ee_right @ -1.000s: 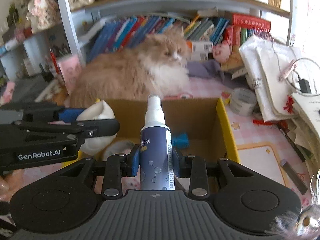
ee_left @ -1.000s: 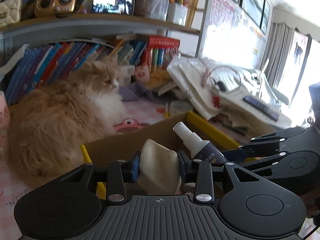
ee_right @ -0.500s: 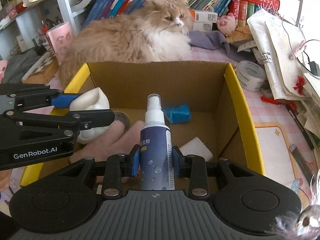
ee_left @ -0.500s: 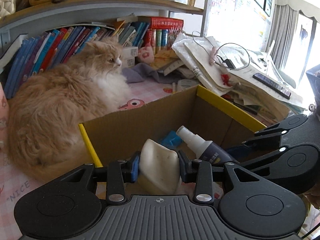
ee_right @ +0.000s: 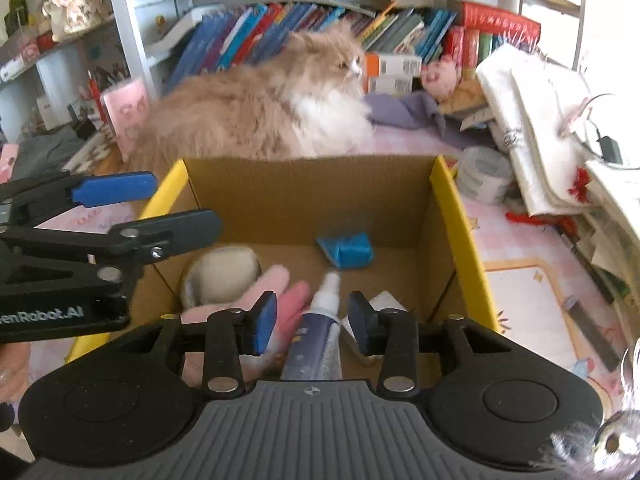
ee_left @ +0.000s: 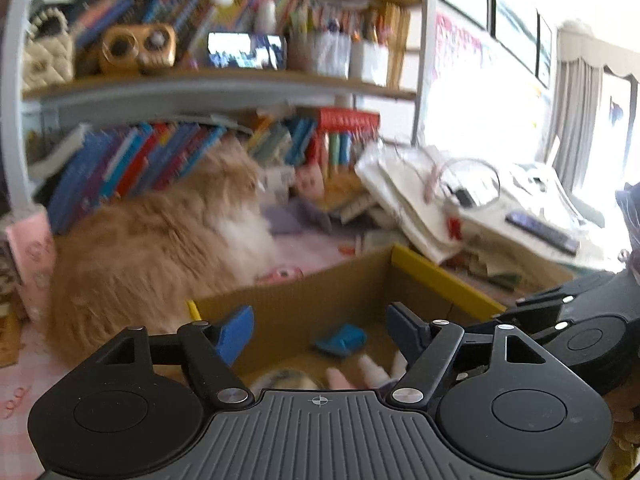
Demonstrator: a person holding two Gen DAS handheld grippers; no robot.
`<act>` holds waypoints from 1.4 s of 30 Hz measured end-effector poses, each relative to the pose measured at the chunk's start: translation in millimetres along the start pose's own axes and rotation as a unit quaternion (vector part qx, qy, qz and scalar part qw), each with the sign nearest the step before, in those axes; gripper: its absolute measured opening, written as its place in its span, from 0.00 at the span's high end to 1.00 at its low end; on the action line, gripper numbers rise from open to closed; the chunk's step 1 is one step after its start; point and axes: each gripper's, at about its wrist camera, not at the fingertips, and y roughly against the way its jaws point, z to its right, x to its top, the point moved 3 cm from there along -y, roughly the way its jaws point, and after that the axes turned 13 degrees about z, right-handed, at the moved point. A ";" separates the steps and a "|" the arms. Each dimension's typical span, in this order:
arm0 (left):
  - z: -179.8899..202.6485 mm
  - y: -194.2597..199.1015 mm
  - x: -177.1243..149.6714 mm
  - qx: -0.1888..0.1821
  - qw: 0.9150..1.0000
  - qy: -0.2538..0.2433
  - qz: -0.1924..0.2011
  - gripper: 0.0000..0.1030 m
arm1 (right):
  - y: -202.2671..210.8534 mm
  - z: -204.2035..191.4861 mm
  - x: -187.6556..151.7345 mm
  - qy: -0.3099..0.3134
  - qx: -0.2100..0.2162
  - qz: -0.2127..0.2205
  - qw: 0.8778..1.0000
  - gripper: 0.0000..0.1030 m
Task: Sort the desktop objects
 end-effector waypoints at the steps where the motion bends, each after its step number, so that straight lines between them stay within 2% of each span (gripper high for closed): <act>1: 1.6 6.9 3.7 0.006 1.000 -0.001 0.011 0.22 | 5.7 0.3 1.6 -0.002 -0.002 0.008 1.000 0.61; 4: 6.4 31.6 12.0 0.026 0.999 -0.011 0.044 0.18 | 20.5 -0.2 3.1 -0.015 -0.005 0.024 1.000 0.59; 6: 9.4 49.7 15.8 0.052 0.997 -0.018 0.058 0.14 | 29.9 -2.7 3.3 -0.017 -0.004 0.036 0.999 0.59; 10: 15.7 89.1 12.4 0.108 0.992 -0.008 0.070 0.12 | 57.1 -12.3 3.1 -0.009 0.004 0.082 0.997 0.57; 13: 21.1 118.5 2.4 0.158 0.985 0.006 0.064 0.11 | 78.7 -19.2 -2.8 -0.003 0.012 0.112 0.994 0.55; 16: 26.7 149.7 -12.9 0.191 0.980 0.012 0.057 0.11 | 98.3 -24.6 -17.8 -0.006 0.015 0.127 0.992 0.54; 21: 33.5 185.8 -37.3 0.238 0.971 0.002 0.015 0.10 | 117.4 -41.4 -49.8 -0.001 0.025 0.109 0.994 0.54; 28: 21.2 218.0 -49.7 0.275 0.961 0.014 0.007 0.07 | 136.7 -73.6 -78.6 0.021 0.046 0.078 0.996 0.54; 31: 12.9 231.9 -55.0 0.274 0.962 0.012 0.008 0.05 | 141.2 -89.1 -87.1 0.019 0.041 0.076 0.996 0.54; 34: 0.0 245.8 -57.6 0.267 0.964 0.009 -0.009 0.05 | 142.5 -104.6 -90.5 0.002 0.018 0.076 0.997 0.54; 38: -13.4 267.2 -65.5 0.266 0.964 0.007 -0.011 0.01 | 143.5 -126.8 -93.6 -0.027 0.000 0.071 0.997 0.51; 42: -26.2 279.5 -77.5 0.270 0.962 0.026 -0.024 0.01 | 144.3 -157.7 -102.7 0.007 -0.001 0.061 0.998 0.49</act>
